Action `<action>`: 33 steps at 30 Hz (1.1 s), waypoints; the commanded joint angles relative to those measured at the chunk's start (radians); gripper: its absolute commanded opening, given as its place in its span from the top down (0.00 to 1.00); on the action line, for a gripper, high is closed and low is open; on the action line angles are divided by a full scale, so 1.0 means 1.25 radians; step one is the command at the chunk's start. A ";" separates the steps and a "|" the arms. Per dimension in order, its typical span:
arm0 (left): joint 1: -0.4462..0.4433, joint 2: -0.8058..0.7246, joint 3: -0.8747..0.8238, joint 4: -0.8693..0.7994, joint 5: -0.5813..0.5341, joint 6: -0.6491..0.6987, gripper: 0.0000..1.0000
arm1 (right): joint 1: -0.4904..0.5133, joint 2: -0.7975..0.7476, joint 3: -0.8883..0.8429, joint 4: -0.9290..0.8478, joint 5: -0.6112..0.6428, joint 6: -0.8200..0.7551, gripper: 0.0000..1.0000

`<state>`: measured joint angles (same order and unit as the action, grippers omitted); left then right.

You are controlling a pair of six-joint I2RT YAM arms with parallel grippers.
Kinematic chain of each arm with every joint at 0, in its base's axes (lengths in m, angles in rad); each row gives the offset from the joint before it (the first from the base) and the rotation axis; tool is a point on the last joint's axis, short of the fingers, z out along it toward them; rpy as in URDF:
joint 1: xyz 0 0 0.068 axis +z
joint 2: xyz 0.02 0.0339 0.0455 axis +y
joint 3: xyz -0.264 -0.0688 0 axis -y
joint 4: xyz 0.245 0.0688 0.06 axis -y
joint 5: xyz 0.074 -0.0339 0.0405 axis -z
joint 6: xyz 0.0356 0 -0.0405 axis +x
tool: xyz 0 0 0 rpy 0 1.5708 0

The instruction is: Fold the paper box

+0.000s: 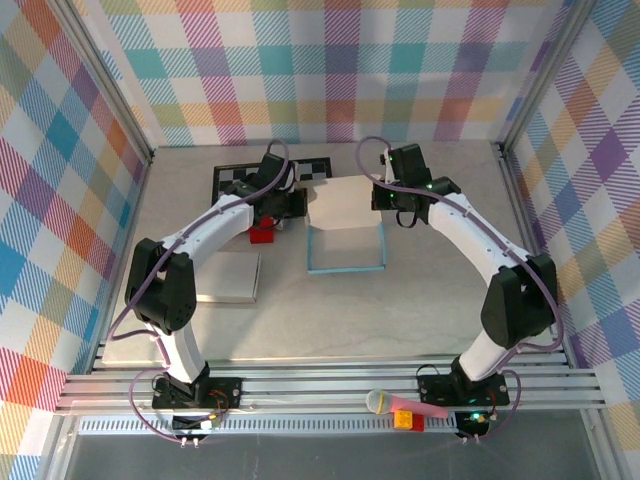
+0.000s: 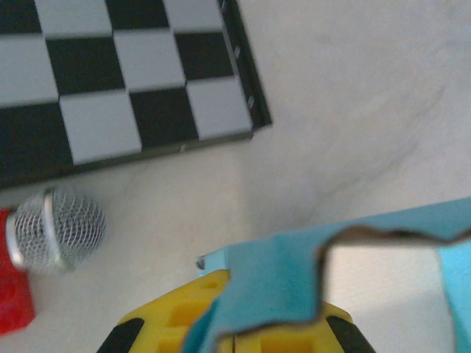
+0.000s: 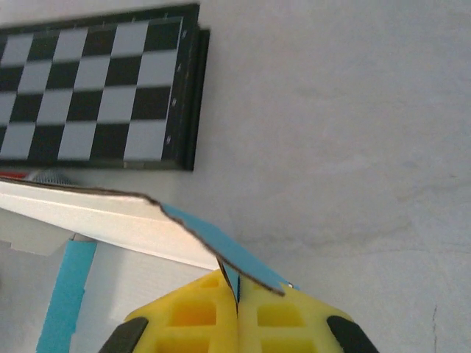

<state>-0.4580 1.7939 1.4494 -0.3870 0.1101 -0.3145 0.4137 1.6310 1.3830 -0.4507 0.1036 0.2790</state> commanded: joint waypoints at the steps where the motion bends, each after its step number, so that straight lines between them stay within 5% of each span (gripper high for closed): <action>1: -0.005 0.027 -0.038 0.178 -0.011 -0.053 1.00 | 0.014 -0.001 -0.069 0.145 0.035 0.084 1.00; 9: -0.023 0.021 -0.175 0.461 0.033 -0.085 1.00 | 0.036 -0.065 -0.272 0.366 0.044 0.064 1.00; 19: -0.057 -0.037 -0.315 0.567 0.032 -0.094 0.93 | 0.080 -0.144 -0.404 0.422 0.094 0.105 1.00; 33: -0.060 -0.035 -0.253 0.514 0.031 -0.151 0.92 | 0.146 -0.082 -0.270 0.278 0.244 0.269 1.00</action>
<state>-0.5011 1.7615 1.0607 0.2398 0.0841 -0.4725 0.5716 1.4990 0.9997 -0.0765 0.4255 0.5480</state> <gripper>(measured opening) 0.083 0.065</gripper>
